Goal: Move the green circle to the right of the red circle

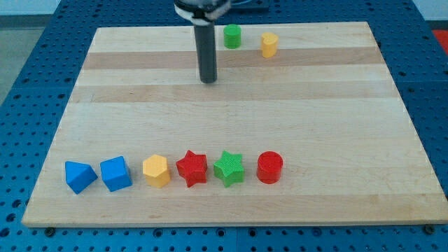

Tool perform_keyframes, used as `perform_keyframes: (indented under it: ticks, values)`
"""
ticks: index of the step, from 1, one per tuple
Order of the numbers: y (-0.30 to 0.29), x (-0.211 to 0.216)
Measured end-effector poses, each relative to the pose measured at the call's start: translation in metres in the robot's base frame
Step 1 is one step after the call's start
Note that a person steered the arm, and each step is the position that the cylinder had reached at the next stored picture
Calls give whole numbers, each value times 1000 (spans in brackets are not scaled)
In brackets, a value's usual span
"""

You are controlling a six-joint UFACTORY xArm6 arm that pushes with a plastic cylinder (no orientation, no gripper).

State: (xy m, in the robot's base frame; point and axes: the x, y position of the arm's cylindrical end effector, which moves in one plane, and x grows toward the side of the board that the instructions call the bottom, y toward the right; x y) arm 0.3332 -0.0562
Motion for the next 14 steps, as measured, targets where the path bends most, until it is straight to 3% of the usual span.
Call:
perform_keyframes:
  ticks: [3, 4, 6, 7, 10, 13, 14]
  values:
    - [-25, -137]
    - [-10, -140]
    - [55, -139]
    - [58, -125]
    - [57, -41]
    - [-1, -13]
    - [4, 1]
